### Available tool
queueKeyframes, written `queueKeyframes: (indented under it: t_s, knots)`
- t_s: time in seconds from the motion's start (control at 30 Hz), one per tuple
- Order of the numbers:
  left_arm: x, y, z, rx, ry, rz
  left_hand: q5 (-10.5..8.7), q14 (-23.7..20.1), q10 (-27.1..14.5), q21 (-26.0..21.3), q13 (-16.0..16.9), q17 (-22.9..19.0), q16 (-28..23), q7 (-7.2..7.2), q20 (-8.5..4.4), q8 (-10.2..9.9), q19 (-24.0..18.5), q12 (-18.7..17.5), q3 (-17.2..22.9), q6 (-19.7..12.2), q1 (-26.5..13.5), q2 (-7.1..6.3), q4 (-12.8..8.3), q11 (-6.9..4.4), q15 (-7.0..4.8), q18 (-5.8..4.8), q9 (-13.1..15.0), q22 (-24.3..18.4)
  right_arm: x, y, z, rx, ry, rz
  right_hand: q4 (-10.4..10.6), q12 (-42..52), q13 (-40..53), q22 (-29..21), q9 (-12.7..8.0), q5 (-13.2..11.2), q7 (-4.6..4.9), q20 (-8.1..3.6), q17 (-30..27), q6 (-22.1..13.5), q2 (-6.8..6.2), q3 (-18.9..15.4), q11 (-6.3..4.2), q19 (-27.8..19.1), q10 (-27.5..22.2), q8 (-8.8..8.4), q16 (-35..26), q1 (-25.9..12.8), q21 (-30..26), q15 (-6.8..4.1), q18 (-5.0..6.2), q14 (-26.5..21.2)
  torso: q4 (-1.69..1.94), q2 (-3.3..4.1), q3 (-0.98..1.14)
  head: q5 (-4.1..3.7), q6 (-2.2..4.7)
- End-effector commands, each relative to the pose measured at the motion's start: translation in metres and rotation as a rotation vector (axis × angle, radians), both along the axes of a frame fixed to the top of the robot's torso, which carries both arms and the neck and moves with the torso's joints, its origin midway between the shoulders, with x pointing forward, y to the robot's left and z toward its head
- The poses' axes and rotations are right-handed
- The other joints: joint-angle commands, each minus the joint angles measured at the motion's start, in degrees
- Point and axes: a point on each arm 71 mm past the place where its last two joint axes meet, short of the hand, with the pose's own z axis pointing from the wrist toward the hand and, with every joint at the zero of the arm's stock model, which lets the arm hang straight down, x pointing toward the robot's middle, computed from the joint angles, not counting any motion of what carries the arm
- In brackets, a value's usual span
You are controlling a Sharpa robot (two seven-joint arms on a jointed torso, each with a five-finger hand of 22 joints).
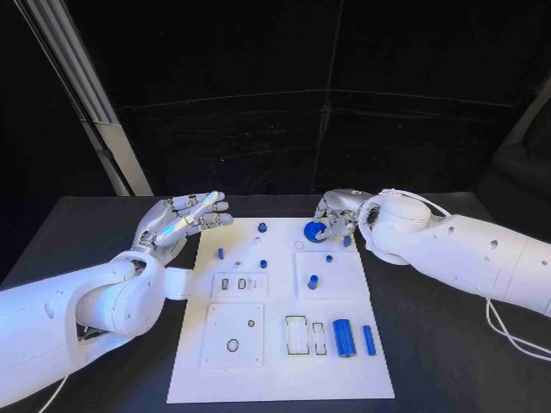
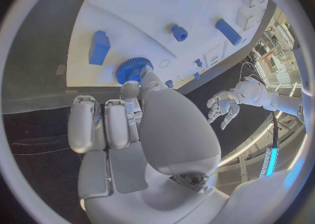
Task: Assemble the parts on the task board
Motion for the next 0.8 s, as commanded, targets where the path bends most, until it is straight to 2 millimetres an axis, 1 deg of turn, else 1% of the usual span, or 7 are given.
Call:
queueKeyframes:
  t_s: [0.03,0.17,0.3,0.37,0.47,0.63,0.8]
  knots:
    - [0.000,-0.001,0.001,-0.006,-0.003,-0.012,0.23,0.2,-0.1,-0.3,0.0,-0.1,-0.4,1.23,0.02,-0.4,0.5,-0.4,0.0,-0.2,-0.1,0.61,-0.2,0.22,0.32,0.86,0.0,-0.1,0.000,0.002,0.006,-0.034,-0.080,-0.005,-0.1,0.8,0.9,0.1,0.1,-0.2,-0.20,-0.14,0.1,1.0,0.68,0.7,-0.15,0.5,0.5,0.67,0.2,0.5,0.3,-0.50,-0.93,2.1,0.03,-0.02,0.01,-0.01,-0.23]
    - [0.000,-0.001,0.001,-0.006,-0.003,-0.012,0.23,0.2,-0.1,-0.4,0.0,-0.1,-0.4,1.23,0.02,-0.4,0.5,-0.4,0.0,-0.2,-0.1,0.65,-0.3,0.22,0.32,0.86,0.0,-0.1,0.000,0.005,0.008,-0.032,-0.109,0.004,-0.2,1.4,1.5,0.2,0.1,0.1,-0.38,-0.23,0.1,1.7,0.77,1.3,-0.30,0.5,0.8,0.88,0.2,0.4,0.3,-0.62,-0.94,2.1,0.02,-0.01,-0.01,0.04,-0.34]
    - [0.000,-0.001,0.001,-0.006,-0.004,-0.011,0.23,0.3,0.0,-0.4,0.0,-0.1,-0.4,1.23,0.02,-0.4,0.5,-0.4,0.0,-0.1,-0.1,0.79,-0.3,0.21,0.31,0.86,0.0,-0.1,-0.002,0.010,0.010,-0.020,-0.134,0.022,-0.2,2.5,2.8,0.5,0.0,1.1,-0.57,-0.38,0.3,2.3,0.75,2.0,-0.47,0.6,1.5,0.92,0.3,0.1,0.4,-0.77,-0.98,2.2,0.04,-0.02,0.00,0.10,-0.27]
    - [0.000,-0.001,0.001,-0.005,-0.004,-0.009,0.23,0.3,0.0,-0.4,0.0,-0.1,-0.4,1.22,0.01,-0.4,0.5,-0.4,0.1,-0.1,0.0,0.87,-0.3,0.20,0.30,0.86,0.0,-0.1,-0.004,0.013,0.012,-0.012,-0.144,0.035,-0.2,2.6,2.9,0.5,-0.1,1.5,-0.59,-0.42,0.4,2.4,0.69,2.3,-0.50,0.7,1.5,0.83,0.3,-0.1,0.5,-0.81,-1.00,2.2,0.04,-0.02,0.00,0.10,-0.27]
    - [0.000,-0.001,0.001,-0.004,-0.004,-0.008,0.24,0.4,0.1,-0.4,0.0,-0.1,-0.5,1.20,0.01,-0.4,0.6,-0.5,0.1,0.0,0.1,0.96,-0.4,0.18,0.29,0.87,0.0,-0.2,-0.007,0.020,0.015,0.007,-0.154,0.058,0.3,2.6,3.1,0.6,-0.4,2.5,-0.46,-0.44,0.6,2.1,0.37,2.7,-0.40,0.8,1.5,0.17,0.4,-1.2,0.5,-0.77,-1.03,2.2,0.05,0.02,0.01,0.29,-0.35]
    - [0.000,0.000,0.001,-0.003,-0.004,-0.006,0.23,0.4,0.1,-0.4,0.0,-0.1,-0.5,1.19,-0.01,-0.4,0.6,-0.5,0.2,0.0,0.3,1.04,-0.6,0.17,0.27,0.87,0.0,-0.2,-0.015,0.037,0.020,0.053,-0.170,0.113,0.5,2.5,3.1,0.7,-0.7,3.3,-0.31,-0.40,0.8,1.7,-0.21,3.3,-0.28,0.8,1.4,-0.53,0.5,-1.8,0.5,-0.68,-1.05,2.3,0.08,-0.03,-0.02,0.46,-0.34]
    - [0.000,-0.001,0.001,-0.004,-0.002,-0.005,0.23,0.5,0.2,-0.4,0.0,-0.1,-0.6,1.17,-0.02,-0.5,0.7,-0.5,0.4,0.1,0.5,1.20,-0.8,0.14,0.25,0.87,0.0,-0.3,-0.019,0.057,0.023,0.087,-0.182,0.154,0.5,2.4,3.1,0.8,-0.7,4.0,-0.23,-0.35,1.0,1.5,-0.29,3.8,-0.21,0.9,1.3,-0.94,0.5,-1.9,0.6,-0.63,-1.06,2.3,0.13,0.02,-0.01,0.80,-0.30]
